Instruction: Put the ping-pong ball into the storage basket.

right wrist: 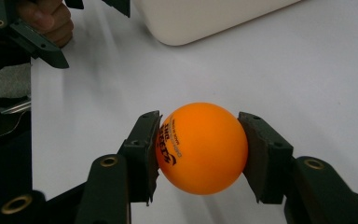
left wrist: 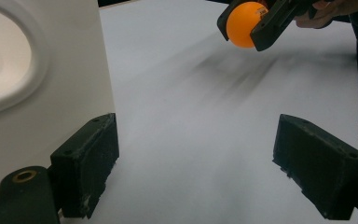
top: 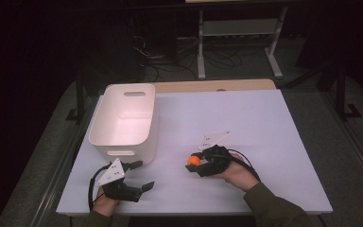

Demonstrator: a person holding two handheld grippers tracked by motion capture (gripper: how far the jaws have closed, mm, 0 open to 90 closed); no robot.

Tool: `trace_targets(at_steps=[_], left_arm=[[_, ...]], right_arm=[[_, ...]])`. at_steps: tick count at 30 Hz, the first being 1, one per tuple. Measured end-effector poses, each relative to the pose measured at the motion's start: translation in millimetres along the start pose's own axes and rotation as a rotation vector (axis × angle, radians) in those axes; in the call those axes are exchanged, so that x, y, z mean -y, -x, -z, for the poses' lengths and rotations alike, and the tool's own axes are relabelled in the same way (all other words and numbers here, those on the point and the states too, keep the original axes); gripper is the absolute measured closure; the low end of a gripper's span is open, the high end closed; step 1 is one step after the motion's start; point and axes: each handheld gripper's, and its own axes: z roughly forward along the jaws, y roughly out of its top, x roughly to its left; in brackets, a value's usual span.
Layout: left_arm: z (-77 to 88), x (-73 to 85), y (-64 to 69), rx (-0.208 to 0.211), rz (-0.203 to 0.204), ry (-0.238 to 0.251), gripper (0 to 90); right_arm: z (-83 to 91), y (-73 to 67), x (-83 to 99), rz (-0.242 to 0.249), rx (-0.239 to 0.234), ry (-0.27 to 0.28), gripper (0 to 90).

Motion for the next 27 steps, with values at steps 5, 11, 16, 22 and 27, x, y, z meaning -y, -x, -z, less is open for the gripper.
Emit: trace_targets(at_steps=[5,11,16,22,27], left_arm=[[0.1,0.0,-0.2,0.001,0.0,0.001,14.1],[0.3,0.1,-0.2,0.001,0.0,0.003,14.1],[0.4,0.2,-0.1,0.0,-0.003,0.005,14.1],[0.2,0.1,-0.4,0.001,0.002,0.002,14.1],[0.4,0.2,-0.7,0.003,0.006,0.005,14.1]], right_arm=[[-1.1,-1.3,-5.1,0.002,-0.003,0.003,49.4],[-5.5,-3.4,-11.2,0.007,-0.01,0.005,49.4],[-7.5,-5.2,-15.7,0.011,-0.014,0.006,49.4],[-9.0,-4.7,-17.4,0.013,-0.013,0.003,49.4],[-11.4,-4.8,-20.3,0.016,-0.015,-0.002,49.4]])
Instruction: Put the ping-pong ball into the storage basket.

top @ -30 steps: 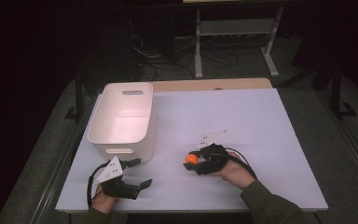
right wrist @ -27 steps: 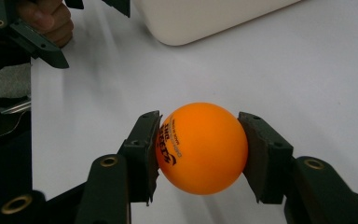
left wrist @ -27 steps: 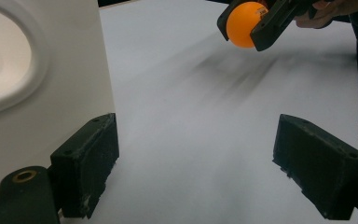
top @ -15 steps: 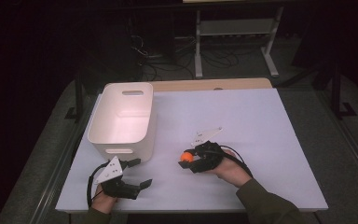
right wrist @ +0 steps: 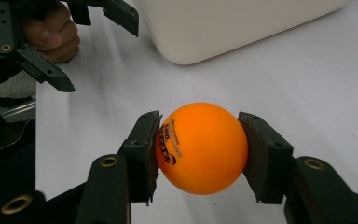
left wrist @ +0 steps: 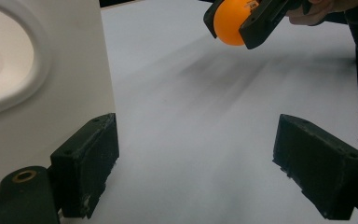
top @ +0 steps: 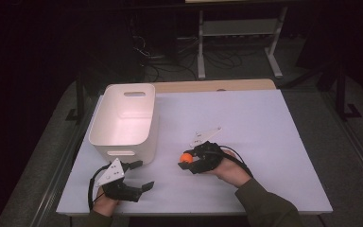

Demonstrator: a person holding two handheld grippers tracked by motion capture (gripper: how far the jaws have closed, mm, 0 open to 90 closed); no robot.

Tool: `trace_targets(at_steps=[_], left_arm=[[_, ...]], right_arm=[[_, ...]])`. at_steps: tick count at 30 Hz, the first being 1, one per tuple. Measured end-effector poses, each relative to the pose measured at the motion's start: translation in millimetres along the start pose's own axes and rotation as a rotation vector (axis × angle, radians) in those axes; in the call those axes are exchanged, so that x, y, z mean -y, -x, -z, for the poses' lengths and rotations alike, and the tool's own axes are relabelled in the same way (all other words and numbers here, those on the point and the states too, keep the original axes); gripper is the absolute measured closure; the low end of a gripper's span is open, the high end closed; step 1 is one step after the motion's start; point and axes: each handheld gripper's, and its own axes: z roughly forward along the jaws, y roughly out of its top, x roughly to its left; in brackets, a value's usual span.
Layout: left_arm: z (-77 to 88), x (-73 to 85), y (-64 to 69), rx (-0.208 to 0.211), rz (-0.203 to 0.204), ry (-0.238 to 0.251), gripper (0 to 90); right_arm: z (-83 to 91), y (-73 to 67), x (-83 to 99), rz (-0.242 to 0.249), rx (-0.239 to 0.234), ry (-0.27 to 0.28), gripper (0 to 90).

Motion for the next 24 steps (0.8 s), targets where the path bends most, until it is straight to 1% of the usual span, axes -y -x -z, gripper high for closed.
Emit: trace_targets(at_steps=[8,11,24], left_arm=[[-0.2,-0.1,-0.7,0.002,0.002,0.0,14.1],[-0.1,-0.2,-0.6,0.001,-0.005,-0.002,14.1],[0.1,0.0,-0.5,0.003,0.003,0.001,14.1]], right_arm=[[-2.5,0.8,-5.9,0.003,-0.006,0.004,49.4],[-3.5,0.8,-9.3,0.003,-0.008,0.006,49.4],[-6.5,2.3,-23.7,0.013,-0.014,0.026,49.4]])
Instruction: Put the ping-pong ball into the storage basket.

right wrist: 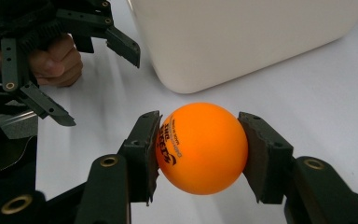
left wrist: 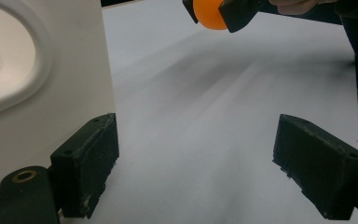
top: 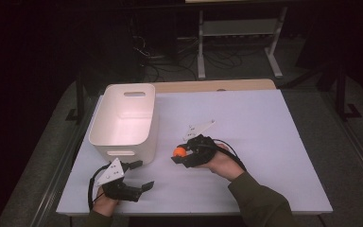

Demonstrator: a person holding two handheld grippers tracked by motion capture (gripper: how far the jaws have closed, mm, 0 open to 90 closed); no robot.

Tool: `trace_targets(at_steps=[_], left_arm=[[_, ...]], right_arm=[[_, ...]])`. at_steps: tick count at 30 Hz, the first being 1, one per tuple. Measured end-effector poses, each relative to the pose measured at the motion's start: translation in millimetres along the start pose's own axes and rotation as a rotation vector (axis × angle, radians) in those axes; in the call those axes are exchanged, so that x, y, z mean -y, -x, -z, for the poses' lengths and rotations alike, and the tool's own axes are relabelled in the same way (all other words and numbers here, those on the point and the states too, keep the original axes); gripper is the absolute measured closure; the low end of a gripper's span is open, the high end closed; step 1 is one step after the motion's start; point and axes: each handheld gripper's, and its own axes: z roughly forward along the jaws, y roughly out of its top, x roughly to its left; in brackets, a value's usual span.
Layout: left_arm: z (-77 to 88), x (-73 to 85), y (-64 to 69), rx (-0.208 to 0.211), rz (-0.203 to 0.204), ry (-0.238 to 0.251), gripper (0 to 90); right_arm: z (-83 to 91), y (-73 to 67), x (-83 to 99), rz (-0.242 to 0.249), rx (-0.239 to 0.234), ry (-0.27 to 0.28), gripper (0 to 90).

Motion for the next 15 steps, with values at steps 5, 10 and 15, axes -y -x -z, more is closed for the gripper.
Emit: trace_targets(at_steps=[5,10,15], left_arm=[[-0.1,-0.1,0.0,0.0,-0.003,-0.002,14.1],[0.0,-0.1,0.0,0.0,-0.003,0.0,14.1],[0.0,-0.1,0.0,0.0,-0.004,0.0,14.1]], right_arm=[[-1.1,0.2,-4.3,0.002,-0.001,0.009,49.4],[-2.1,-0.1,-9.3,0.008,-0.004,0.016,49.4],[-2.1,-0.4,-13.8,0.014,-0.006,0.019,49.4]])
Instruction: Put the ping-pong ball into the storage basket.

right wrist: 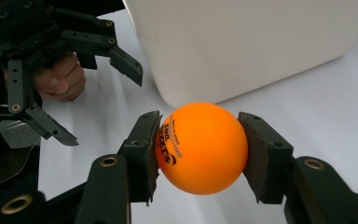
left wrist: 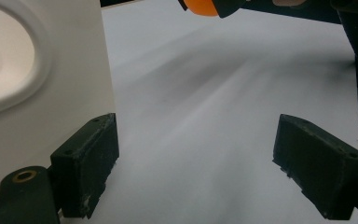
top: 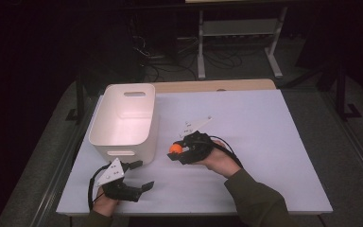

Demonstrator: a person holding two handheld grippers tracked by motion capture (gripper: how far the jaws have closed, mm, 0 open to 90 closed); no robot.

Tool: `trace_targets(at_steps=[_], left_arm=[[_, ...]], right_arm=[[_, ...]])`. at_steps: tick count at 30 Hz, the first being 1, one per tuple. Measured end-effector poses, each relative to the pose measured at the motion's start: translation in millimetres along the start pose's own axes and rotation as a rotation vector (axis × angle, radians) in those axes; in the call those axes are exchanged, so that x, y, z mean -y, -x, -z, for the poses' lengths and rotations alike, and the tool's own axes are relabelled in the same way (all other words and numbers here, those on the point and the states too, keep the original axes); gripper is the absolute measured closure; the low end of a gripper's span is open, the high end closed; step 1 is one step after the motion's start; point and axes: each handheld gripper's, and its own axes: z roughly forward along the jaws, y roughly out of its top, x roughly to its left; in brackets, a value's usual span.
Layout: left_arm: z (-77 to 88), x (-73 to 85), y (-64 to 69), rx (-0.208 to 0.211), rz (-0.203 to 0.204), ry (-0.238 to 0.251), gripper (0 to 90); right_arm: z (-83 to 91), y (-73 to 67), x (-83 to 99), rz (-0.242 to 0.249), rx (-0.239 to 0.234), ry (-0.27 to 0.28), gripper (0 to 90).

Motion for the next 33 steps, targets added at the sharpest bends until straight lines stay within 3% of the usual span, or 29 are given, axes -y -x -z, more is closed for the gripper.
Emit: trace_targets(at_steps=[22,33], left_arm=[[0.0,0.0,-0.1,0.001,0.0,-0.001,14.1],[-0.1,0.0,-0.1,0.0,0.002,0.002,14.1]], right_arm=[[4.4,0.8,-31.0,0.037,0.013,0.02,49.4],[6.8,3.1,-44.6,0.036,-0.002,0.033,49.4]])
